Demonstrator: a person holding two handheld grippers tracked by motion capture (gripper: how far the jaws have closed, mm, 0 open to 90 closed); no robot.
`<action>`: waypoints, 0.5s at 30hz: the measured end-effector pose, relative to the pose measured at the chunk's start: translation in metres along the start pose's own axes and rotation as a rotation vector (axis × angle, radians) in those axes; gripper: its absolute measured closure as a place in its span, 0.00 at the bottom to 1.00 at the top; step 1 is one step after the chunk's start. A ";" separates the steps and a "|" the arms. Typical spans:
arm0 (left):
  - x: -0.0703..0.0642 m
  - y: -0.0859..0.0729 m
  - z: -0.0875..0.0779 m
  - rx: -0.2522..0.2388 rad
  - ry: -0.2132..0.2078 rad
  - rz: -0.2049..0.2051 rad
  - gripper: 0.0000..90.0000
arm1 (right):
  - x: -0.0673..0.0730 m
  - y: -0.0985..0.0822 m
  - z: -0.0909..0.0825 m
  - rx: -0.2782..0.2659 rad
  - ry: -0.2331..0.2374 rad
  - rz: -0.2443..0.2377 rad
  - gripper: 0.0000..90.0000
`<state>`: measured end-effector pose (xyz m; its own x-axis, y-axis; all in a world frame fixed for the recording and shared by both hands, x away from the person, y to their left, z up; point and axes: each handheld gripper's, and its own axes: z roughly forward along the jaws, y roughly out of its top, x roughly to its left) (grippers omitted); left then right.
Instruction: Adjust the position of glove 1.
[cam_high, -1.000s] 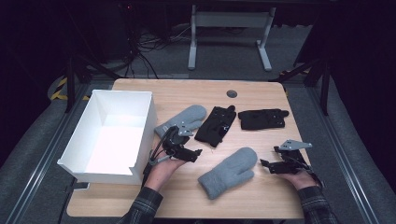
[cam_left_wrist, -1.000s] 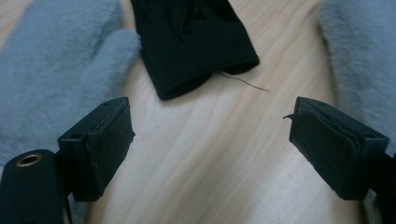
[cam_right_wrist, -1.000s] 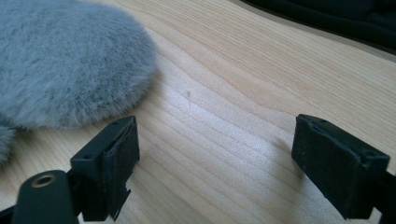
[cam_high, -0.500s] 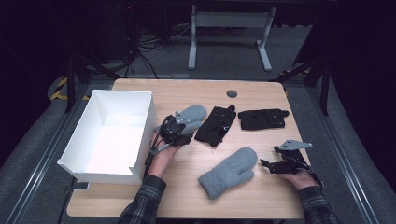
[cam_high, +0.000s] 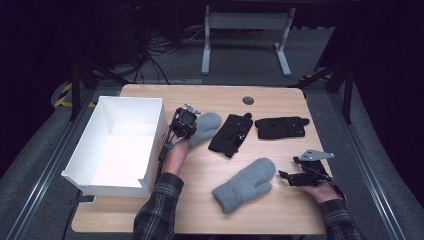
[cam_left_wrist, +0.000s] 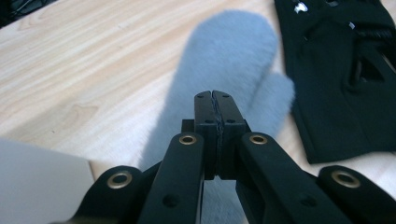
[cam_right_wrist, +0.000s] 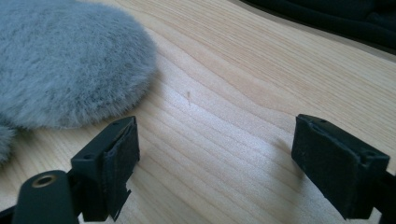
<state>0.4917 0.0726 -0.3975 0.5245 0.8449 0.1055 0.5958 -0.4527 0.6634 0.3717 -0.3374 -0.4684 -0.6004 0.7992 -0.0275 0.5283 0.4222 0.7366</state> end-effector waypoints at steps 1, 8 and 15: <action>0.001 0.003 0.002 0.010 0.010 0.003 1.00 | 0.000 0.000 0.000 0.000 0.000 0.000 0.17; 0.010 0.006 0.025 0.068 0.044 -0.017 1.00 | 0.000 0.000 0.000 0.001 0.001 0.003 0.17; 0.014 -0.004 0.042 0.152 0.016 -0.041 1.00 | 0.000 0.000 0.000 0.001 0.002 0.002 0.17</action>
<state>0.5218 0.0742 -0.4301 0.4888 0.8674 0.0931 0.7023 -0.4545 0.5479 0.3717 -0.3374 -0.4683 -0.6002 0.7994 -0.0245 0.5302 0.4206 0.7362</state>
